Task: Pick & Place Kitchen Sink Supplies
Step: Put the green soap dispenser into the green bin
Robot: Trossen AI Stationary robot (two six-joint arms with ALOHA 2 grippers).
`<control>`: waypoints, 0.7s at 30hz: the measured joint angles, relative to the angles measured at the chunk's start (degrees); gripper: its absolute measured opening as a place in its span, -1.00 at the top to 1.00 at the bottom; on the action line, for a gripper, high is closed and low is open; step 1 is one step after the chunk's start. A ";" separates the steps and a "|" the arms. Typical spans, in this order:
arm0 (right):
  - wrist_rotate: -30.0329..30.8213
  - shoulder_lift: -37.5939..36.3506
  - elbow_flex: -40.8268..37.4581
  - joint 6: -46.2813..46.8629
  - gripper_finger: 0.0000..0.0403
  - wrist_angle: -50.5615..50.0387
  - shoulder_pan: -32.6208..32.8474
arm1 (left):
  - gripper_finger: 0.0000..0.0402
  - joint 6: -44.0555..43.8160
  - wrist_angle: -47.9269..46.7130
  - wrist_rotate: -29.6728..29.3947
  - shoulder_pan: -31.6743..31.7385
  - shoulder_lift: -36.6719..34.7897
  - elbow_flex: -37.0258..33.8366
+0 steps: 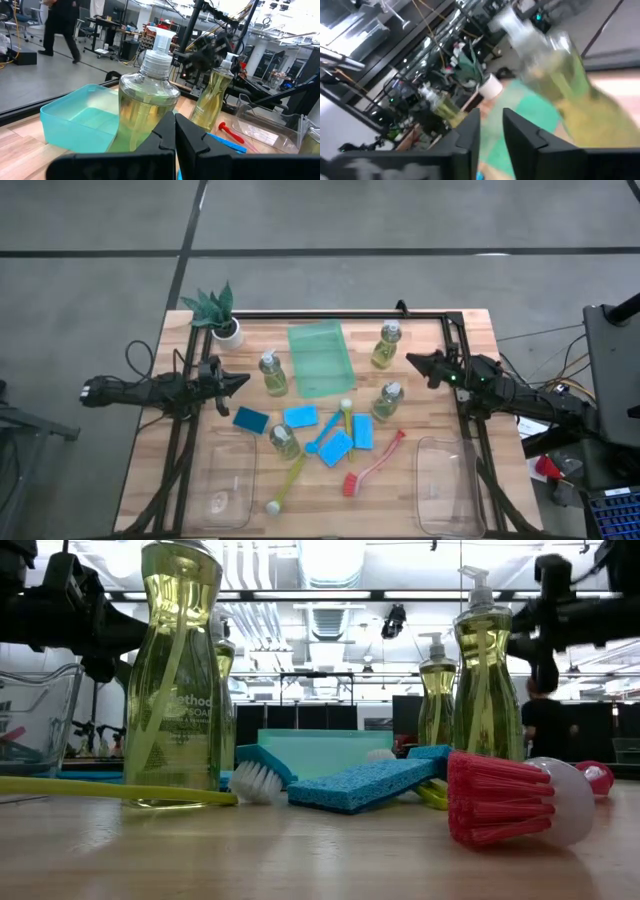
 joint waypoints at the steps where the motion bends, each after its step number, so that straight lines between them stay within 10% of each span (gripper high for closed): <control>1: 0.17 1.14 1.75 -1.77 0.50 -0.63 0.02 | 1.00 -0.02 -0.01 -0.02 0.00 0.01 0.00; 11: 7.55 15.27 18.13 -14.44 -0.21 -18.36 -0.28 | 1.00 0.00 -0.07 -0.02 0.00 0.00 0.00; 21: 7.73 24.59 20.05 -28.81 -0.52 -18.53 -0.37 | 1.00 0.00 -0.09 0.01 0.00 -0.01 0.01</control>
